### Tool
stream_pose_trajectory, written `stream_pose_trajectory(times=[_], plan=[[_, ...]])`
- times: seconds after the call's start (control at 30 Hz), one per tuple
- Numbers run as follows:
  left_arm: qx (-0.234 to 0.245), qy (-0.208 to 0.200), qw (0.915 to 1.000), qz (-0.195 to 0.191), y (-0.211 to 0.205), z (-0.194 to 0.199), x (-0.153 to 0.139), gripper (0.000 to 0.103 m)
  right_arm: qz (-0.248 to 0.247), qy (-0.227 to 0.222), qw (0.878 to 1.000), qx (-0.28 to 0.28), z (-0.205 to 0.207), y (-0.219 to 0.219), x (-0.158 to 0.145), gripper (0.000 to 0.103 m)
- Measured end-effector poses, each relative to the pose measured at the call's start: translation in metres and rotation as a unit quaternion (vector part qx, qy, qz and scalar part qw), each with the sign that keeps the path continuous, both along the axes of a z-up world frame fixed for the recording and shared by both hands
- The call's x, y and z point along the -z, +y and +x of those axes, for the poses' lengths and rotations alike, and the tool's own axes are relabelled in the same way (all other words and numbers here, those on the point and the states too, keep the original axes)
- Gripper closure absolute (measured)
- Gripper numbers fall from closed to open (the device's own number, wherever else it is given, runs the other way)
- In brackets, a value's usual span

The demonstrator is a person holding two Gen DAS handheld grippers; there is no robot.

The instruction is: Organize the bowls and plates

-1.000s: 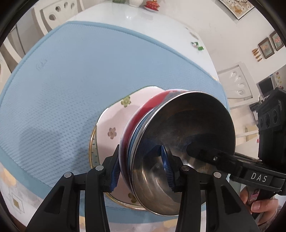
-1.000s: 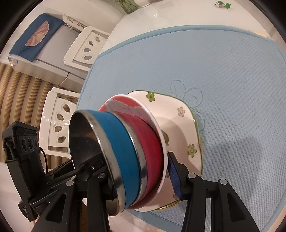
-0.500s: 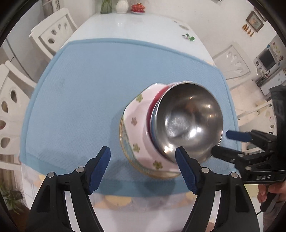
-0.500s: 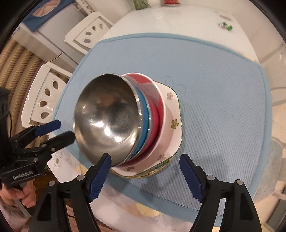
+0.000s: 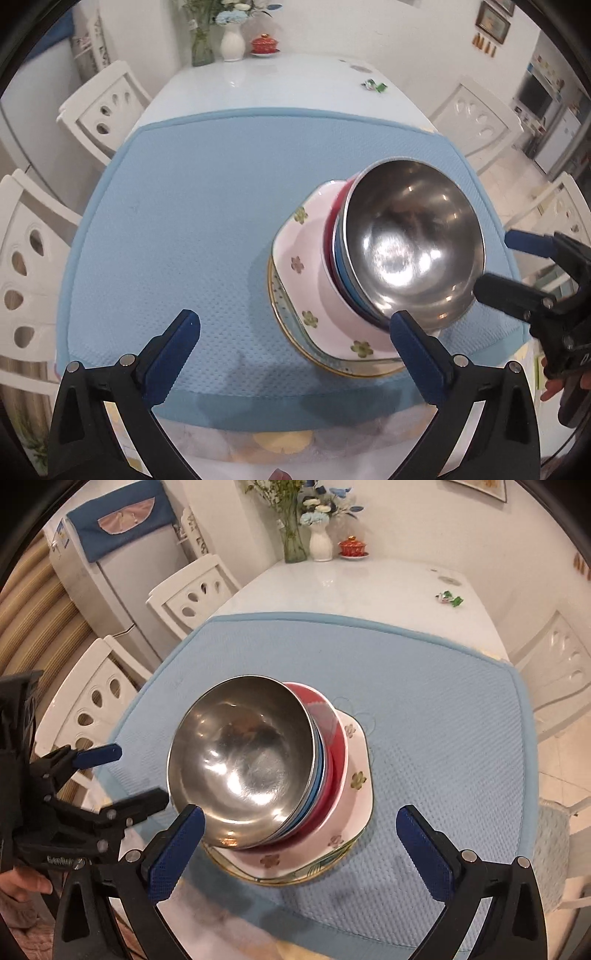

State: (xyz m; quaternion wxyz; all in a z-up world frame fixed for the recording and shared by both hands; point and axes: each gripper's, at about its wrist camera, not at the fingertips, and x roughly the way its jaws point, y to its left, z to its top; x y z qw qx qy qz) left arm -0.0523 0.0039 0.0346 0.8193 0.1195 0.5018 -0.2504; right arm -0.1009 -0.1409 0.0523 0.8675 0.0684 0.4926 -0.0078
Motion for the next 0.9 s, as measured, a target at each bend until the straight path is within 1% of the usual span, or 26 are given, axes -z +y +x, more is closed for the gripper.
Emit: stream_pose_trajectory(times=[0.07,0.2,0.3,0.4,0.63,0.7,0.77,0.9], plan=[[0.004,0.0,1.0,-0.002,-0.002,-0.002,0.003,0.001,-0.003,-0.001,1.0,0.0,0.001,0.002,0.001,0.0],[0.012,-0.009,0.9999,0.007,-0.004,-0.006,0.005,0.0,-0.014,0.0,1.0,-0.005,0.006,0.008,0.004,0.0],[0.005,0.0,1.0,0.0,-0.003,-0.002,0.007,0.0,-0.028,0.009,0.999,-0.013,0.011,0.015,0.009,0.0],[-0.007,0.003,0.9999,-0.009,-0.002,-0.002,0.008,0.001,-0.025,0.011,0.999,-0.019,0.008,0.016,0.013,0.0],[-0.009,0.011,0.9998,-0.01,-0.007,-0.005,0.015,0.001,-0.019,-0.001,0.999,-0.025,-0.008,0.02,0.02,0.0],[-0.003,0.011,0.9999,-0.009,-0.009,-0.005,0.014,0.001,-0.021,-0.008,1.0,-0.021,-0.011,0.019,0.019,0.0],[0.002,0.013,0.9999,-0.009,-0.011,-0.007,0.014,0.001,-0.022,-0.026,0.999,-0.016,-0.016,0.017,0.016,0.0],[0.009,0.018,0.9998,-0.008,-0.012,-0.009,0.014,0.001,-0.007,-0.028,1.0,0.0,-0.017,0.013,0.017,0.0]])
